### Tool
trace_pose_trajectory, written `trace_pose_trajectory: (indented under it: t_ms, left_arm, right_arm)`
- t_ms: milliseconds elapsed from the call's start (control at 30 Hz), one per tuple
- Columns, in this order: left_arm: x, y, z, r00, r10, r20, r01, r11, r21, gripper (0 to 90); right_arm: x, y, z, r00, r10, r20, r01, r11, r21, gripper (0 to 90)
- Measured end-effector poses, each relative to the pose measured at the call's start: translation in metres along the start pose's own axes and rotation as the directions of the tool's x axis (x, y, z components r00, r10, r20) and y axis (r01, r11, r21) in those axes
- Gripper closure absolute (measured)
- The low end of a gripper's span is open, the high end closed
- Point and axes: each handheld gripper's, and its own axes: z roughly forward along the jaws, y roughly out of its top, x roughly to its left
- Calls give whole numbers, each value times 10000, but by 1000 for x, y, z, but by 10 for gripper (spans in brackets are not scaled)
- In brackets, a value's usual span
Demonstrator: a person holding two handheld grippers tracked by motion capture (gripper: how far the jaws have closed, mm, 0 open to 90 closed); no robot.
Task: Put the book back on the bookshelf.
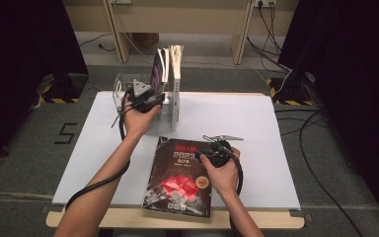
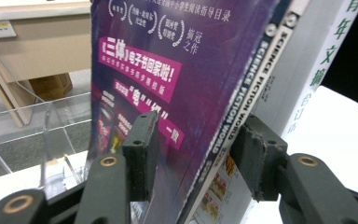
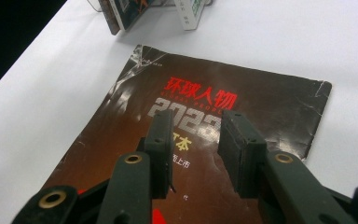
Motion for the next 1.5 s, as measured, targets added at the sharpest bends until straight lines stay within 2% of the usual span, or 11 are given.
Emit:
trace_pose_trajectory:
  t_ms: [200, 367, 567, 667, 733, 933, 1100, 1267, 1300, 1333, 1500]
  left_arm:
    - [-6, -4, 4, 9993, 343, -154, -344, 9994, -39, 506]
    - [-6, -5, 4, 9992, 366, -132, -367, 9993, -104, 490]
    - [-11, 0, -5, 9972, 743, -57, -744, 9966, -343, 485]
    - [-10, -1, -1, 9922, 1180, -395, -1185, 9929, -116, 482]
    - [-9, -2, 0, 9944, 973, -425, -974, 9952, -18, 472]
    - [-14, -3, 10, 9904, 1331, -375, -1329, 9911, 80, 472]
    - [-11, -3, 16, 9904, 1235, -623, -1226, 9923, 194, 482]
    - [-14, -1, 18, 9815, 1751, -779, -1737, 9845, 252, 508]
    - [-16, -1, 19, 9753, 2004, -926, -1989, 9797, 257, 511]
    - [-17, -1, 19, 9740, 2055, -954, -2041, 9786, 246, 513]
    - [-16, 0, 22, 9767, 1881, -1031, -1862, 9821, 277, 510]
  right_arm:
    - [-3, 0, -2, 10000, 44, 0, -44, 10000, -68, 653]
    - [-4, 1, -2, 10000, 2, 43, -2, 10000, -21, 652]
    - [-3, 1, -2, 10000, 37, 45, -37, 10000, -32, 653]
    - [-3, 1, -1, 10000, -35, 33, 35, 10000, -41, 653]
    - [-2, 1, -1, 10000, 0, 21, 0, 10000, -45, 652]
    - [-3, 1, -1, 10000, -20, 30, 20, 10000, 13, 652]
    - [-4, 1, -2, 10000, -25, 30, 25, 10000, 2, 652]
    - [-4, 0, -1, 10000, -5, 22, 5, 10000, 18, 652]
    - [-3, 0, -1, 10000, 11, 33, -11, 10000, 30, 652]
    - [-3, 0, -1, 10000, -23, 16, 23, 10000, 22, 652]
    - [-4, 0, -1, 10000, 37, 36, -37, 10000, 28, 652]
